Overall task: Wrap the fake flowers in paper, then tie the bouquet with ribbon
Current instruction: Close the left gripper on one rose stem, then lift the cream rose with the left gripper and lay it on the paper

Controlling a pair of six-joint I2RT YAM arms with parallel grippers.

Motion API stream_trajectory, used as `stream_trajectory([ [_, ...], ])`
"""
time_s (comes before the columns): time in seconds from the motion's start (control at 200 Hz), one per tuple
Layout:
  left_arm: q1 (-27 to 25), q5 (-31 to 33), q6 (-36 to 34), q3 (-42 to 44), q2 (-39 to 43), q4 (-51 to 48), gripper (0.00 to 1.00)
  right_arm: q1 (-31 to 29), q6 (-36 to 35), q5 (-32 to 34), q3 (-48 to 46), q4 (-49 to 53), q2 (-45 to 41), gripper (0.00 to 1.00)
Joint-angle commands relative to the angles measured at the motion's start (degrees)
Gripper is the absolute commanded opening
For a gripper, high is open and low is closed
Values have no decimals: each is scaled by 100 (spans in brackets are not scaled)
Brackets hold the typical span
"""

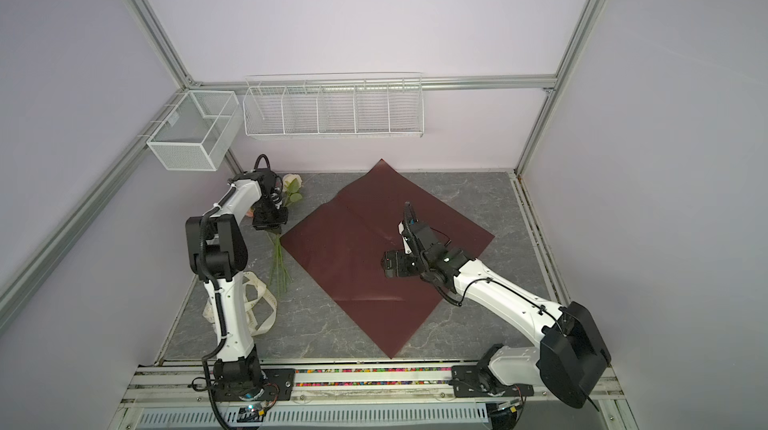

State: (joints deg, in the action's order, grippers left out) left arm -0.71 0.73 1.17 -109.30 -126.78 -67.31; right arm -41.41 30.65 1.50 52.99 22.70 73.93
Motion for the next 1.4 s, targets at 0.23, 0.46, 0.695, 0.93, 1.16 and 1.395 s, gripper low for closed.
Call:
stream_trajectory([
  [0.23,-338,-1864,331,1415,1669,398,1,305,90,744,-222,574,-538,98],
  [0.46,-1635,-2830,1800,2694,2439,2403,1,1423,72,-23,-898,505,-1023,93],
  [0.695,-2927,-2350,2840,1841,1535,3033,2,2256,-107,-667,-1327,380,-1459,89],
  [0.93,-3566,-1789,3483,684,502,2936,4,2410,-386,-523,-1192,697,-1292,89],
  [1.16,-3772,-1782,3591,-675,-613,2401,3,2446,-455,-451,-1108,629,-1057,89],
  [1.395,-3917,-1328,3565,-1645,-1362,1699,3,2472,-534,-583,-840,894,-917,89],
])
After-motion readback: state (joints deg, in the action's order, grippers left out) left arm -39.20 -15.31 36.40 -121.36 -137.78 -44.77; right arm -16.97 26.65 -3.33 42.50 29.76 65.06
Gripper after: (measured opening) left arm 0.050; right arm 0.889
